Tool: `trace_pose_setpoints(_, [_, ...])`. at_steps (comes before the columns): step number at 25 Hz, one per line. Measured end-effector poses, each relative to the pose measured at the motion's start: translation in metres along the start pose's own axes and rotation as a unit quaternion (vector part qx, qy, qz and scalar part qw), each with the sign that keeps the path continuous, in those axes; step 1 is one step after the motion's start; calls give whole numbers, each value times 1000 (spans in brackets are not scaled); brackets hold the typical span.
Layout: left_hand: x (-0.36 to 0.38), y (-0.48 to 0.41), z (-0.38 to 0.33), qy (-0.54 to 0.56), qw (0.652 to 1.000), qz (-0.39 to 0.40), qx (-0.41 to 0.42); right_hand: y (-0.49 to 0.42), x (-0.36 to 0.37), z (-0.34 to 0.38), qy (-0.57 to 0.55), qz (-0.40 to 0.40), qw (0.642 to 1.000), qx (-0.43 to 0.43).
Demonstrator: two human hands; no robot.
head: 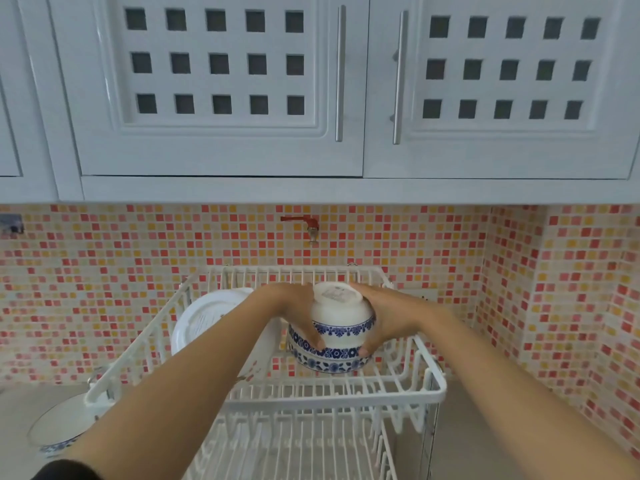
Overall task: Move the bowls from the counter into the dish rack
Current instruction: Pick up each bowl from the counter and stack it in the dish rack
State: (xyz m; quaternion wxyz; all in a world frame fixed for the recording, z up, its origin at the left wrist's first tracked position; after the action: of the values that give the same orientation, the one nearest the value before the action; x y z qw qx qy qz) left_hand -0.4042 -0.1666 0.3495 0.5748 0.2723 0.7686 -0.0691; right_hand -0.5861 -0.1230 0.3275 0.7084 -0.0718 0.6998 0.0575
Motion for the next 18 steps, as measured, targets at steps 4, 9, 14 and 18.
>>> trace_pose_setpoints(4, [-5, 11, -4, -16, 1000, -24, 13, 9, -11, 10, 56, 13, 998, 21])
trace_pose_setpoints(9, [-33, 50, 14, 25, 986, -125, 107, 15, -38, 43, 124, 1, 991, 40])
trace_pose_setpoints(14, [-54, 104, 73, 70, 968, -213, 111, 10, -56, 134, 123, -72, 990, 5])
trace_pose_setpoints(18, [-64, 156, 154, 60, 968, -229, 77, -15, -50, 233, 112, -81, 990, -22])
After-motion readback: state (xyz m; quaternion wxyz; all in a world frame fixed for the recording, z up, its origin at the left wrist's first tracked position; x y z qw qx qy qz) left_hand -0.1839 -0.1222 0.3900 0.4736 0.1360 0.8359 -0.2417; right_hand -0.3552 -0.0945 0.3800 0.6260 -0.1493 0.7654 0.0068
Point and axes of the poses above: each hand's wrist, its own y-axis away from the middle knuckle, its own x-axis out of the palm, z = x × y, the point moved 2 cm from there along -y, towards the middle knuckle, and after that the axes turned 14 degrees about y, right-handed, at the moved point
